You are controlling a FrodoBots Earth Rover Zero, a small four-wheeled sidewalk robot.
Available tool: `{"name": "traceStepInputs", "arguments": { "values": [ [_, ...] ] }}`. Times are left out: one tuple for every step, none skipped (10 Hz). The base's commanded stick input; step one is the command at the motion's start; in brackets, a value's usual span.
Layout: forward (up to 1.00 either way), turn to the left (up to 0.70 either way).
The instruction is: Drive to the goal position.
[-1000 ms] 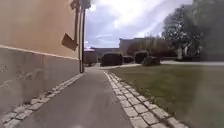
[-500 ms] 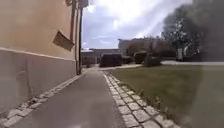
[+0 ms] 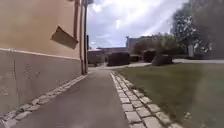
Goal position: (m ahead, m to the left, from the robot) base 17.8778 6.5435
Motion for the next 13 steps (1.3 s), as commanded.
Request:
{"name": "traceStepInputs", "arguments": {
  "values": [
    [1.0,0.01],
    [1.0,0.01],
    [1.0,0.01],
    [1.0,0.01],
    [1.0,0.01],
    [1.0,0.01],
    [1.0,0.01],
    [1.0,0.01],
    [1.0,0.31],
    [1.0,0.41],
    [1.0,0.35],
    [1.0,0.15],
    [1.0,0.01]
  ]
}}
